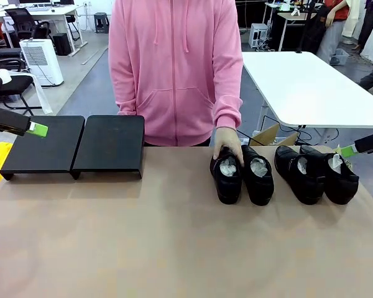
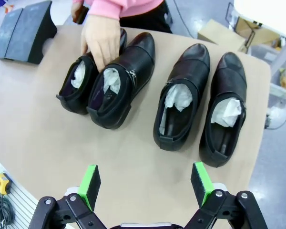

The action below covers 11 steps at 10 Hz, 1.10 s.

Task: Organize the shoes by placing them on the stand.
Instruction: Pick up one Shoe and place it in the middle of the table.

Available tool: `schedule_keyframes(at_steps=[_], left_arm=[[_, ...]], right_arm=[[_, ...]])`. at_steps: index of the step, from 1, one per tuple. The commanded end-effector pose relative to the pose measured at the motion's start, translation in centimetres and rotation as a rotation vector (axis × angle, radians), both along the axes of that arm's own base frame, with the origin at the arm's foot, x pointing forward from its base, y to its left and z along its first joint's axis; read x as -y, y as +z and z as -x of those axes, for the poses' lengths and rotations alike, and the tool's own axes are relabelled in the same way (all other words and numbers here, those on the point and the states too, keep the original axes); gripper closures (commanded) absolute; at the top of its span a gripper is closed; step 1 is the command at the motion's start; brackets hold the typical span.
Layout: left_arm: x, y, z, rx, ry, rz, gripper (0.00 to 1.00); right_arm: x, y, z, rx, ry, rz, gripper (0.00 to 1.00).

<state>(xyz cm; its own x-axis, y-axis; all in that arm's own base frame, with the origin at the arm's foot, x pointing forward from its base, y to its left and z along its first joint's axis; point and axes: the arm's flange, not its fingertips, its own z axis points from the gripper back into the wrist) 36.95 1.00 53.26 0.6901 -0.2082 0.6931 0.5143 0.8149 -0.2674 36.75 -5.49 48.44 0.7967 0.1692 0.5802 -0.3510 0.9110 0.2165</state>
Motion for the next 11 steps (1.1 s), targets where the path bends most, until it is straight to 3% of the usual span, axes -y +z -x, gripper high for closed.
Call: schedule_keyframes(at_steps=[1, 11], left_arm=[[-0.03, 0.12, -0.03, 0.004, -0.011, 0.010, 0.00], [-0.03, 0.12, -0.03, 0.004, -0.011, 0.010, 0.00]], right_arm=[[0.13, -0.13, -0.10, 0.010, 0.009, -0.015, 0.00], [0.06, 0.03, 0.02, 0.000, -0.002, 0.002, 0.00]])
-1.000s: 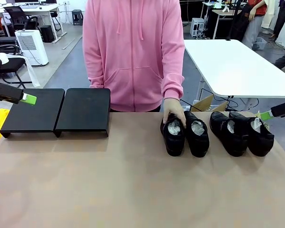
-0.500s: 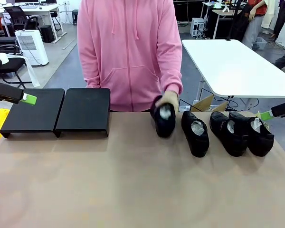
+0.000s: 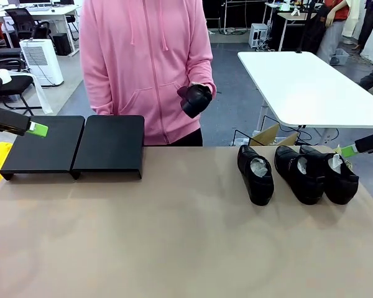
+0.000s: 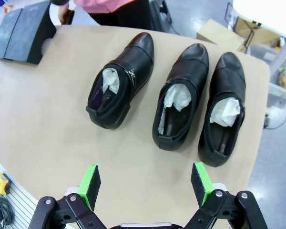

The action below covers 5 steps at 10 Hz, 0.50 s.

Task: Organize the shoes by placing them on the stand.
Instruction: Pick up one Shoe and place it in the middle of the table.

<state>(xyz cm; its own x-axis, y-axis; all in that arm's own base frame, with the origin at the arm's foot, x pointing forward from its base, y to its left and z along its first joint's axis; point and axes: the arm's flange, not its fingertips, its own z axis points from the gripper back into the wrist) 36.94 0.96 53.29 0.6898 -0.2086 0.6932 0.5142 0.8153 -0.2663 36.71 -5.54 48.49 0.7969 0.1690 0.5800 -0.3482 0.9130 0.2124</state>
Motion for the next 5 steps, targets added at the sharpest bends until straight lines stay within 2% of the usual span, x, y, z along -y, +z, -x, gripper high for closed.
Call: schedule_keyframes(at_steps=[1, 5], left_arm=[[-0.07, 0.09, -0.05, 0.004, -0.011, 0.011, 0.00], [-0.07, 0.09, -0.05, 0.004, -0.011, 0.011, 0.00]], right_arm=[[0.08, -0.04, -0.16, -0.003, 0.010, -0.012, 0.00], [0.01, 0.33, -0.28, -0.007, -0.007, 0.006, 0.00]])
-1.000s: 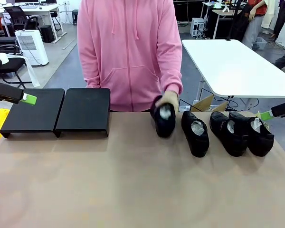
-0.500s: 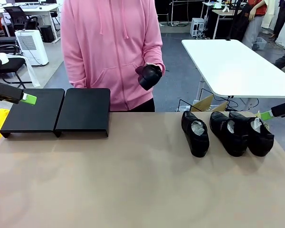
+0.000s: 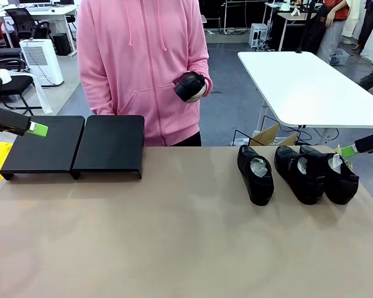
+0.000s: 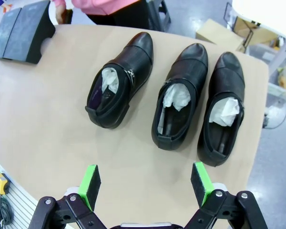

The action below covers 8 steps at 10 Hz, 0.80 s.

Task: Organize the shoes by placing them on the stand.
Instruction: Pick up one Shoe and place it in the middle of the table.

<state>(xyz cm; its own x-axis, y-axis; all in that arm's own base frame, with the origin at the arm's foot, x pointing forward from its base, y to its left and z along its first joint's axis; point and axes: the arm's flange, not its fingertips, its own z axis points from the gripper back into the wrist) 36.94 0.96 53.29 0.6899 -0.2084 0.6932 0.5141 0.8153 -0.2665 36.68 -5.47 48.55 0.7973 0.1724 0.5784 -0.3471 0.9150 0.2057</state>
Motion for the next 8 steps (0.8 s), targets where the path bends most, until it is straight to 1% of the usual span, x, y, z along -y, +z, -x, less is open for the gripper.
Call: schedule_keyframes(at_steps=[1, 3, 4, 6, 8], left_arm=[[-0.1, 0.1, 0.0, 0.004, -0.012, 0.011, 0.00], [-0.1, 0.1, 0.0, 0.004, -0.012, 0.011, 0.00], [-0.1, 0.1, 0.0, 0.004, -0.012, 0.011, 0.00], [-0.1, 0.1, 0.0, 0.004, -0.012, 0.011, 0.00], [-0.1, 0.1, 0.0, 0.004, -0.012, 0.011, 0.00]], right_arm=[[0.0, 0.4, -0.3, -0.010, -0.015, 0.005, 0.00], [-0.3, 1.1, -1.6, -0.007, -0.047, 0.053, 0.00], [-0.3, 1.7, -2.9, 0.001, -0.070, 0.092, 0.00], [-0.6, 2.1, -6.8, -0.022, -0.148, 0.206, 0.00], [-1.2, 0.9, -10.5, -0.090, -0.205, 0.308, 0.00]])
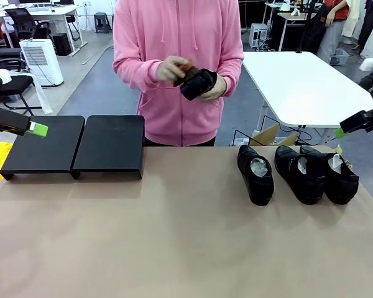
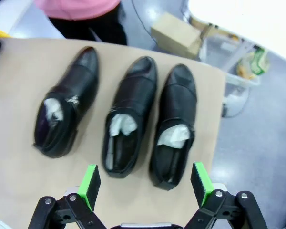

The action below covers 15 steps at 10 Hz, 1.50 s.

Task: Organize the shoes by placing them on the stand.
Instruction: Pick up one Shoe and place it in the middle of the table.

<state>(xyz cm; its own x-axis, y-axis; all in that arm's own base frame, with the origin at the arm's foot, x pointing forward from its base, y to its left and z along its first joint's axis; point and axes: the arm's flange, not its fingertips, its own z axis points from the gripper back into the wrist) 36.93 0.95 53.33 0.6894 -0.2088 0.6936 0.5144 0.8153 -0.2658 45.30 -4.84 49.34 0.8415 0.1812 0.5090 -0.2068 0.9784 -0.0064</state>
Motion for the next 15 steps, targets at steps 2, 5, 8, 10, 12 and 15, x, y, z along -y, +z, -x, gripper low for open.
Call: schedule_keyframes(at_steps=[2, 5, 8, 10, 12, 15], left_arm=[[-0.1, 0.1, -0.1, 0.003, -0.011, 0.011, 0.00], [-0.1, 0.1, -0.1, 0.003, -0.011, 0.011, 0.00], [-0.1, 0.1, -0.1, 0.003, -0.011, 0.011, 0.00], [-0.1, 0.1, -0.1, 0.003, -0.011, 0.011, 0.00], [-0.1, 0.1, -0.1, 0.003, -0.011, 0.011, 0.00], [-0.1, 0.1, -0.1, 0.003, -0.011, 0.011, 0.00]], right_arm=[[-0.9, -1.3, -4.0, -0.104, -0.046, 0.111, 0.13], [-1.5, -1.1, -4.6, -0.120, -0.070, 0.090, 0.58], [-2.9, -3.6, -6.0, -0.148, -0.065, 0.080, 0.58], [-3.0, -5.7, -7.1, -0.190, -0.076, 0.093, 0.58], [-3.2, -7.0, -7.4, -0.228, -0.066, 0.096, 0.58], [-3.6, -9.5, -7.9, -0.305, -0.047, 0.080, 0.58]])
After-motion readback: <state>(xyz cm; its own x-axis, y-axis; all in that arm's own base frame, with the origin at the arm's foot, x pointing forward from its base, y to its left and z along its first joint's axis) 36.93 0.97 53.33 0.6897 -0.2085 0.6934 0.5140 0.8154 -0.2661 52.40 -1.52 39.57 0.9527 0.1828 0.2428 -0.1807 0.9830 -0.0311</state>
